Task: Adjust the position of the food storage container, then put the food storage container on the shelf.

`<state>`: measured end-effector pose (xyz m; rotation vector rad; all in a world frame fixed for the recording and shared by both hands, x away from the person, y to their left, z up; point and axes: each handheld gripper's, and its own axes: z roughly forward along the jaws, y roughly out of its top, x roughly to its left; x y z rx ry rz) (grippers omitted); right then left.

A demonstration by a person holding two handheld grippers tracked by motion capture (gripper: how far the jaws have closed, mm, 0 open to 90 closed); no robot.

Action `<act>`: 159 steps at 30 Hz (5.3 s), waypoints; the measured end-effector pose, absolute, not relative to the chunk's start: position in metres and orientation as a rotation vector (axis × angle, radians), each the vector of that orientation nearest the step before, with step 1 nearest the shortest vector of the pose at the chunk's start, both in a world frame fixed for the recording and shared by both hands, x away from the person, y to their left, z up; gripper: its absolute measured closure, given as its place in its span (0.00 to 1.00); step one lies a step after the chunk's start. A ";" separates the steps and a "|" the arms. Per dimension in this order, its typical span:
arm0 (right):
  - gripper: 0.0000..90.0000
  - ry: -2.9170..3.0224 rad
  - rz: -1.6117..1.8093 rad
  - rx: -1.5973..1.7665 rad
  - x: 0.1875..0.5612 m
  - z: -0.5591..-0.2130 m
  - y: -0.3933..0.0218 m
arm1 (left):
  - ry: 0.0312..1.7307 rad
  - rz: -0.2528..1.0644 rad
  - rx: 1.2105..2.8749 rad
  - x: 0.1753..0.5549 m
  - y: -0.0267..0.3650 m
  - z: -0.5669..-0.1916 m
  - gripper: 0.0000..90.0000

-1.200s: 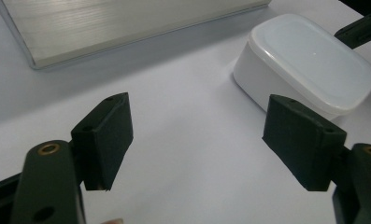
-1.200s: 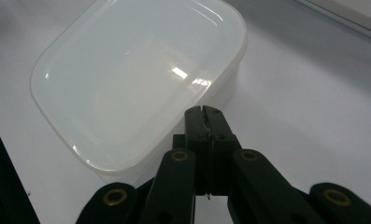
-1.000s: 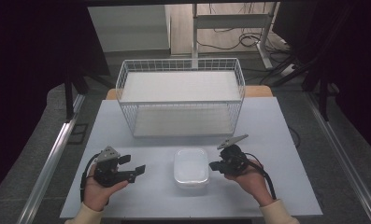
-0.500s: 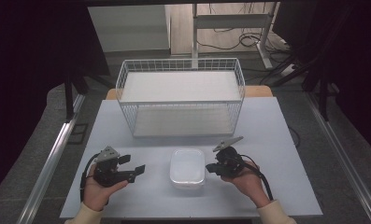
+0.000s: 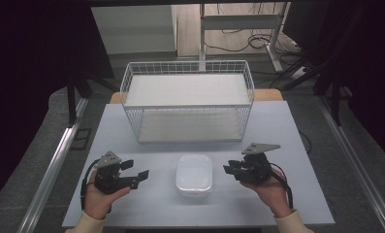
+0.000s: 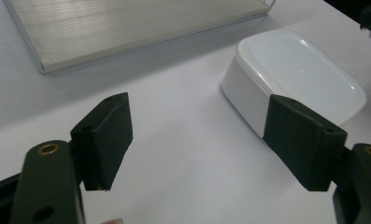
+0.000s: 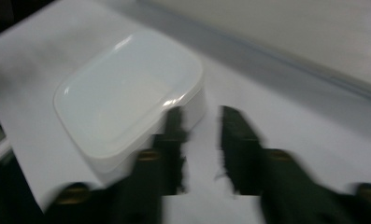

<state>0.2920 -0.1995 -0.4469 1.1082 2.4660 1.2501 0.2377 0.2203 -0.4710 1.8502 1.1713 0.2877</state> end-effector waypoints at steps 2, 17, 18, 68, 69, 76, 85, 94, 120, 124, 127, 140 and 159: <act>0.49 2.426 1.305 1.148 0.290 -0.448 -0.206 | 1.161 0.278 1.853 0.237 0.218 -0.469 0.26; 0.26 2.424 1.363 1.182 0.288 -0.455 -0.200 | 1.183 0.219 1.845 0.236 0.215 -0.466 0.26; 0.26 2.424 1.363 1.177 0.288 -0.454 -0.199 | 1.182 0.213 1.843 0.236 0.215 -0.465 0.26; 0.35 2.491 1.404 1.439 0.300 -0.484 -0.155 | 1.218 -0.213 1.789 0.286 0.158 -0.490 0.31; 0.35 2.492 1.401 1.452 0.301 -0.487 -0.154 | 1.221 -0.223 1.792 0.287 0.157 -0.492 0.32; 0.36 2.498 1.394 1.473 0.302 -0.490 -0.153 | 1.225 -0.265 1.795 0.292 0.153 -0.498 0.34; 0.40 2.499 1.416 1.507 0.303 -0.494 -0.153 | 1.239 -0.358 1.787 0.298 0.148 -0.508 0.40; 0.64 2.456 1.475 1.608 0.303 -0.496 -0.159 | 1.247 -0.374 1.785 0.297 0.146 -0.508 0.61; 0.88 2.454 1.628 1.627 0.291 -0.485 -0.174 | 1.189 -0.302 1.722 0.274 0.159 -0.495 0.88; 0.88 2.453 1.619 1.594 0.289 -0.483 -0.173 | 1.186 -0.278 1.732 0.271 0.158 -0.493 0.89; 0.88 2.454 1.617 1.585 0.289 -0.483 -0.173 | 1.184 -0.270 1.737 0.270 0.158 -0.492 0.89; 0.88 2.417 1.633 1.405 0.279 -0.460 -0.170 | 1.115 -0.135 1.753 0.258 0.157 -0.468 0.89; 0.88 2.371 1.644 1.223 0.274 -0.429 -0.168 | 1.036 -0.009 1.755 0.251 0.156 -0.437 0.89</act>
